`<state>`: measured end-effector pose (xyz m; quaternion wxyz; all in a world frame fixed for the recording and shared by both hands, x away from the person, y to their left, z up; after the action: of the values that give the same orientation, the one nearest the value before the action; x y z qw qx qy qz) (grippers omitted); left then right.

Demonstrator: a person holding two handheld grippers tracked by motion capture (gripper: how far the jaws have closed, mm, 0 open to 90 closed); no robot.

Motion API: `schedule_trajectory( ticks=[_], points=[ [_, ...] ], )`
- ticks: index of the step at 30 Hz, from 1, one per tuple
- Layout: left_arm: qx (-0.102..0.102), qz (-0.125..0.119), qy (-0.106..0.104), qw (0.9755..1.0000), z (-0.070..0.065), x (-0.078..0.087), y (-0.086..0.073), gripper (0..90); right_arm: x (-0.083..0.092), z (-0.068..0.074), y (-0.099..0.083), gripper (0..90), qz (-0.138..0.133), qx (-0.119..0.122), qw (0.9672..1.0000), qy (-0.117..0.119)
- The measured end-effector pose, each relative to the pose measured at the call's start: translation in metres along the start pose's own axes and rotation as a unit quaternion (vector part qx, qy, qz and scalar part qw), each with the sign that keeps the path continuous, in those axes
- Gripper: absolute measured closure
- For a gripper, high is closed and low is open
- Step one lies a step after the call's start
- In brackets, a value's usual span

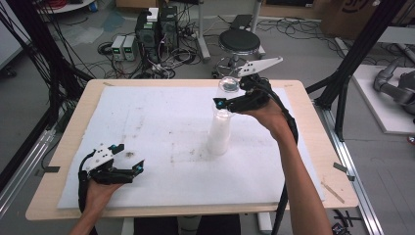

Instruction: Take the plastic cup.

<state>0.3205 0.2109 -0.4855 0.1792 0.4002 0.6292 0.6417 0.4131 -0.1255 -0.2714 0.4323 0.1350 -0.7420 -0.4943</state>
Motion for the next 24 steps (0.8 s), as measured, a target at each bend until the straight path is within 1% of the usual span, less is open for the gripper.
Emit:
schedule_trajectory(
  ticks=[8, 11, 17, 19, 20, 21, 22, 24],
  points=[
    [0.001, -0.001, 0.0, 1.0, 0.0, 0.0, 0.0, 2.5, 0.001, 0.0, 0.001, 36.2, 0.002, -0.001, 1.0, 0.001],
    [0.002, -0.001, 0.0, 1.0, 0.0, 0.0, 0.0, 2.5, 0.008, 0.006, 0.002, 36.2, -0.003, 0.003, 1.0, 0.006],
    [0.002, -0.002, 0.001, 1.0, 0.001, 0.0, 0.0, 2.5, 0.026, 0.018, 0.005, 36.2, -0.024, 0.001, 0.9995, 0.018],
    [0.004, -0.003, 0.002, 1.0, 0.001, 0.0, 0.0, 2.5, 0.031, 0.023, 0.005, 36.2, -0.026, 0.006, 0.9994, 0.022],
    [0.004, -0.003, 0.002, 1.0, 0.001, 0.0, 0.0, 2.5, 0.031, 0.023, 0.005, 36.2, -0.026, 0.006, 0.9994, 0.022],
    [0.005, -0.003, 0.003, 1.0, 0.001, 0.0, 0.0, 2.5, 0.035, 0.029, 0.004, 36.2, -0.031, 0.01, 0.9991, 0.028],
    [0.005, -0.001, 0.002, 1.0, 0.001, 0.0, 0.0, 2.5, 0.036, 0.032, 0.003, 36.2, -0.033, 0.013, 0.9989, 0.031],
    [0.005, -0.002, 0.002, 1.0, 0.001, 0.0, 0.0, 2.5, 0.038, 0.038, 0.0, 36.2, -0.035, 0.015, 0.9988, 0.032]
  ],
)
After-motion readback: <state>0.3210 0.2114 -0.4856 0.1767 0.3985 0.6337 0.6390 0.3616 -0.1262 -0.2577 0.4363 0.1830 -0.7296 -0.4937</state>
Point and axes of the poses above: each handheld gripper's, and its own axes: x roughly backward along the jaws, y roughly out of its top, z roughly to its left, the point moved 6 cm from there along -x, roughly forward along the jaws, and after that the axes turned 11 degrees about -y, right-handed, at the moved point
